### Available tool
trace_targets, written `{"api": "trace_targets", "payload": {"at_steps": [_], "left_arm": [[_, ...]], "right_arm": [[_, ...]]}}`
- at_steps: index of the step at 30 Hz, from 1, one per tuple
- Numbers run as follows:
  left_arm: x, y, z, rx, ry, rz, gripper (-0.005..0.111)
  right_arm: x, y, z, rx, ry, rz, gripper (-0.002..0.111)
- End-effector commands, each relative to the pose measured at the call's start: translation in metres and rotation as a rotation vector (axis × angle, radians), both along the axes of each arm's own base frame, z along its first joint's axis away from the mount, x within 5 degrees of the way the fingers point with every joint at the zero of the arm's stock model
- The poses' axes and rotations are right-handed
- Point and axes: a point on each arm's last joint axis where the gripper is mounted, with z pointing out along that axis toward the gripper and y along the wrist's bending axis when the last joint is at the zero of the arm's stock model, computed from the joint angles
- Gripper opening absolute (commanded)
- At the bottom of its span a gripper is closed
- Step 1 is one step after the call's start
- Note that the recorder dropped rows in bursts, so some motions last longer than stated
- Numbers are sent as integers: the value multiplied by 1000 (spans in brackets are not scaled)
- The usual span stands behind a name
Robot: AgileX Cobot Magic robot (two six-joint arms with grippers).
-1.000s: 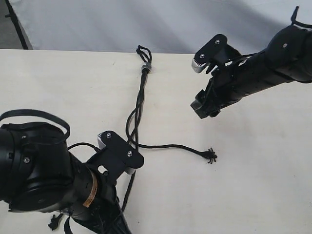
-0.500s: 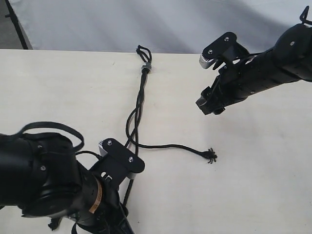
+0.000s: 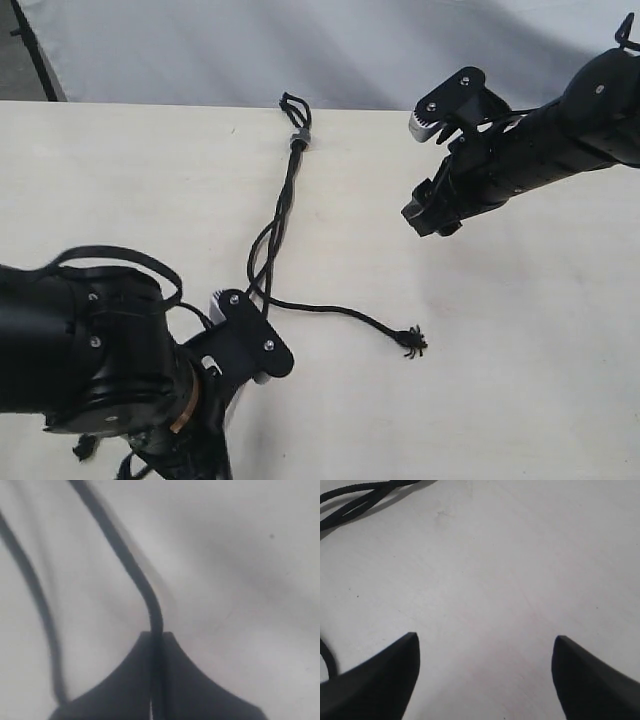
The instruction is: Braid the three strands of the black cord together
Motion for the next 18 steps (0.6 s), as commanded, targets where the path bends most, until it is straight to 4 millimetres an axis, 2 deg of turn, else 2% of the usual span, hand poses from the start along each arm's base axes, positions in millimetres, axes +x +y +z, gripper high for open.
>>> {"api": "trace_targets", "payload": {"at_steps": [1,4,9,12,18], "left_arm": [[11,17,27,137,-160,-110,0],[20,27,25,166,-234,-189,0],[32,55,2,202,-255,-269,0],[37,66,-7,123,-243,-233,0],[43,72,-19,-7,-194,-82,0]], "right_arm": [[0,-2,2,5,0,-9,70],[0,-2,2,5,2,-8,70],[0,-2,2,5,2,-8,70],[0,-2,2,5,2,-8,70],[0,-2,2,7,2,-9,70]]}}
